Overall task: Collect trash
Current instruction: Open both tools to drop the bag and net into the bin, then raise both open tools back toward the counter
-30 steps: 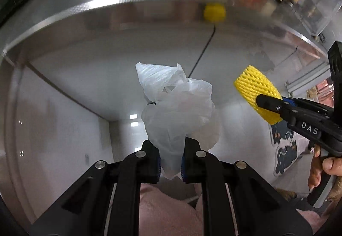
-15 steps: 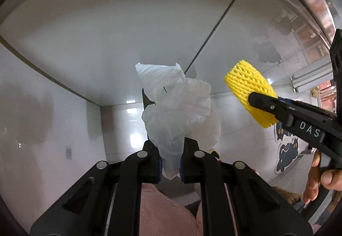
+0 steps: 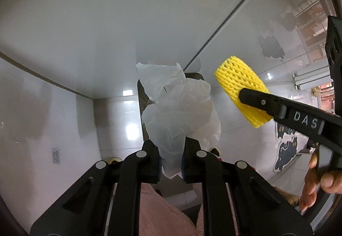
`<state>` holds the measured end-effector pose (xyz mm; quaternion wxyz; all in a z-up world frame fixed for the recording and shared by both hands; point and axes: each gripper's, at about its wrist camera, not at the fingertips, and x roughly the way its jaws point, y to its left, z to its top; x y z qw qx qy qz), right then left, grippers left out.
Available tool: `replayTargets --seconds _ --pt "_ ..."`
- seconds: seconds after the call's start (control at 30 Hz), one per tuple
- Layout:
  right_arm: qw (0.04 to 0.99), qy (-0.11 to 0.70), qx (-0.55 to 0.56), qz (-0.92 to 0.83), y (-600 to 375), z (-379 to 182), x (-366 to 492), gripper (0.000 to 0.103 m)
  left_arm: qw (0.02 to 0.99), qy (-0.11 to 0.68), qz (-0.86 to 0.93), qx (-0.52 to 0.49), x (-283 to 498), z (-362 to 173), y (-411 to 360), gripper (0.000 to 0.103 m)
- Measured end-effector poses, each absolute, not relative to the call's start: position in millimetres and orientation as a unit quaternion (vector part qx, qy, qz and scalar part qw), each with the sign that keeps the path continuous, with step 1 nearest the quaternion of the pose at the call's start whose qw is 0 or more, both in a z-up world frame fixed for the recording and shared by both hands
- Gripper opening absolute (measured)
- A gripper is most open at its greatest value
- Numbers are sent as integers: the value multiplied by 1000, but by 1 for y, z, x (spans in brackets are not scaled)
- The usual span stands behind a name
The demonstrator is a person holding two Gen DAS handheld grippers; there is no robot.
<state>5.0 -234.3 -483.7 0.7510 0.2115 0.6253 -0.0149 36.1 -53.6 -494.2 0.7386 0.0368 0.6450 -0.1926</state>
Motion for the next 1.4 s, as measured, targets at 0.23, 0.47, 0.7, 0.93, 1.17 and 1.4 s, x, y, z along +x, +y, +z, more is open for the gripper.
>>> replayTargets --seconds 0.23,0.47,0.7,0.93,1.17,1.4 --pt "750 625 214 -19 -229 -482 12 42 738 644 -196 39 44 -496 -62 26" --pt "757 618 210 -15 -229 -472 17 50 744 639 -193 38 49 -490 -63 46" --pt "767 613 185 -24 -230 -453 13 81 757 625 -184 44 50 -471 -54 71" --pt "794 587 160 -15 -227 -407 11 90 780 598 -177 49 46 -425 -34 83" --pt "822 549 150 6 -233 -344 1 93 807 568 -154 37 43 -366 -15 91" --pt "860 493 133 7 -240 -276 -7 93 833 534 -146 17 45 -304 -5 92"
